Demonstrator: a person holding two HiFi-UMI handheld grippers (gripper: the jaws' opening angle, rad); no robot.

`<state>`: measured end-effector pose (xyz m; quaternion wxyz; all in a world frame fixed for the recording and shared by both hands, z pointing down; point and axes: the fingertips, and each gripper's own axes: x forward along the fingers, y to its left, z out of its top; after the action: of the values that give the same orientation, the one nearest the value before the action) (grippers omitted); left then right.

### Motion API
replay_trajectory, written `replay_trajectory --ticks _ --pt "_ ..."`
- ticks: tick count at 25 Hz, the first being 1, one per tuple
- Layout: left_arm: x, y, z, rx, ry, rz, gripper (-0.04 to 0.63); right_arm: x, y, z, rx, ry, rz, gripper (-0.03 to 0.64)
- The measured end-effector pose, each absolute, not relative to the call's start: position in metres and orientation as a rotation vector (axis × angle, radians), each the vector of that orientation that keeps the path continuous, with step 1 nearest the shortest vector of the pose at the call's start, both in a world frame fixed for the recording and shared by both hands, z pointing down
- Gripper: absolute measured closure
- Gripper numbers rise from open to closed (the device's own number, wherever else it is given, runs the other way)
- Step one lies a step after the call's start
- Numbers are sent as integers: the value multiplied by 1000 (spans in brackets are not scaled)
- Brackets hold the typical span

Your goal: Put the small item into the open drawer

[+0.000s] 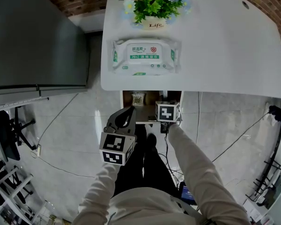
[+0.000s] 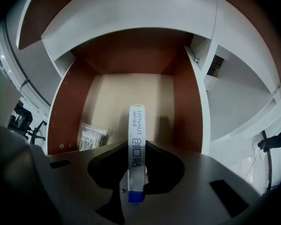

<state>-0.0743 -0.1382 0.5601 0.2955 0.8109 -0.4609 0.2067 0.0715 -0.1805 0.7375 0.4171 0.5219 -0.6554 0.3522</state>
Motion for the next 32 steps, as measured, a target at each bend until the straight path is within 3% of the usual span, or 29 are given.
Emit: replay_trajectory --ticks 10,16,32 --pt "-80 -140 562 2149 -1233 553 578 70 -182 736 1315 -1608 877 512" --pt "-79 -143 560 2156 -1231 552 578 64 -179 732 1311 -1614 883 459" --pt "-75 -135 547 2184 -1242 544 578 55 -167 680 1345 -1745 895 463"
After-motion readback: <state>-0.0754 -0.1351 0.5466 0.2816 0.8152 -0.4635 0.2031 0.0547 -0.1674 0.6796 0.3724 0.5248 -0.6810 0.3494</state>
